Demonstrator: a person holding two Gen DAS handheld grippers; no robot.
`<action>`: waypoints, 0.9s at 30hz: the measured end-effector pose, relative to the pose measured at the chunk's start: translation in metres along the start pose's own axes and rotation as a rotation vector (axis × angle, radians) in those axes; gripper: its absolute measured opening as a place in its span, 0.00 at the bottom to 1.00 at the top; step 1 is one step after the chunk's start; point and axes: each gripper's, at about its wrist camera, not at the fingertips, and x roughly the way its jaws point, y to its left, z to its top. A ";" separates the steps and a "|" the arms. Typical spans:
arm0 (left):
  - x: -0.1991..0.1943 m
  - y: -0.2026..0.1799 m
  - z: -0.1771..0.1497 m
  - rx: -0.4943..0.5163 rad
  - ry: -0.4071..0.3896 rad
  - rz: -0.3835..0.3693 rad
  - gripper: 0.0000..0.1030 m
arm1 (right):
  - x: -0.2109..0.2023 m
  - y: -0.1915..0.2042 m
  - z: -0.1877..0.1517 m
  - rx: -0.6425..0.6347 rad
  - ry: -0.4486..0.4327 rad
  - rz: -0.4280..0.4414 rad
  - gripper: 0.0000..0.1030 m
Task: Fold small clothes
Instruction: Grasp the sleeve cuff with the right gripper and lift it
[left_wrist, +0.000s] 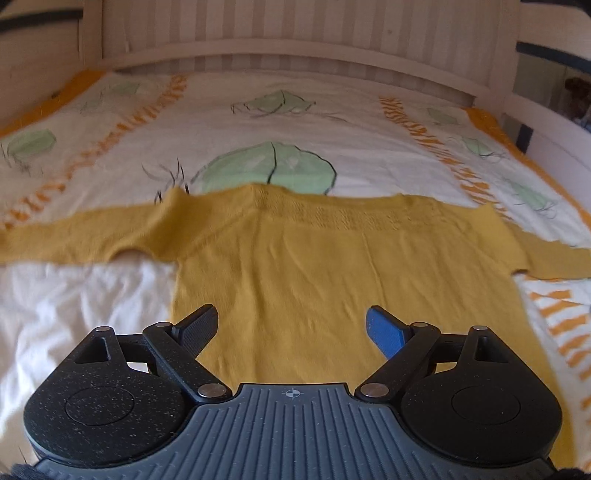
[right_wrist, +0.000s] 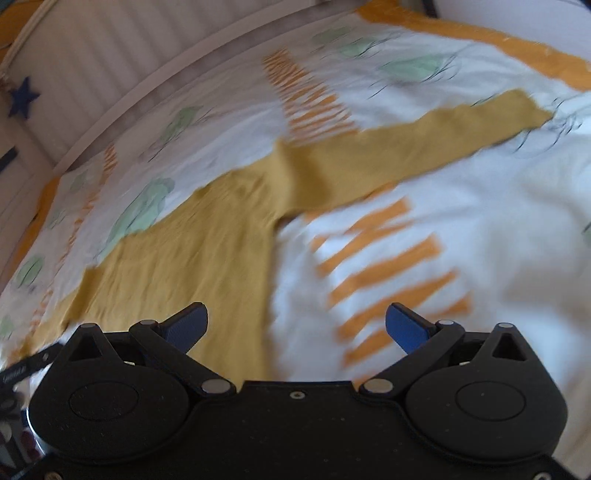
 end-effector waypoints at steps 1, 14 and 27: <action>0.007 -0.003 0.003 0.017 -0.009 0.016 0.85 | 0.003 -0.011 0.013 0.014 -0.011 -0.028 0.99; 0.086 -0.023 0.008 0.063 -0.037 0.061 0.85 | 0.046 -0.138 0.133 0.147 -0.147 -0.273 0.99; 0.109 -0.021 -0.009 0.009 -0.019 0.075 1.00 | 0.073 -0.211 0.170 0.233 -0.135 -0.343 0.99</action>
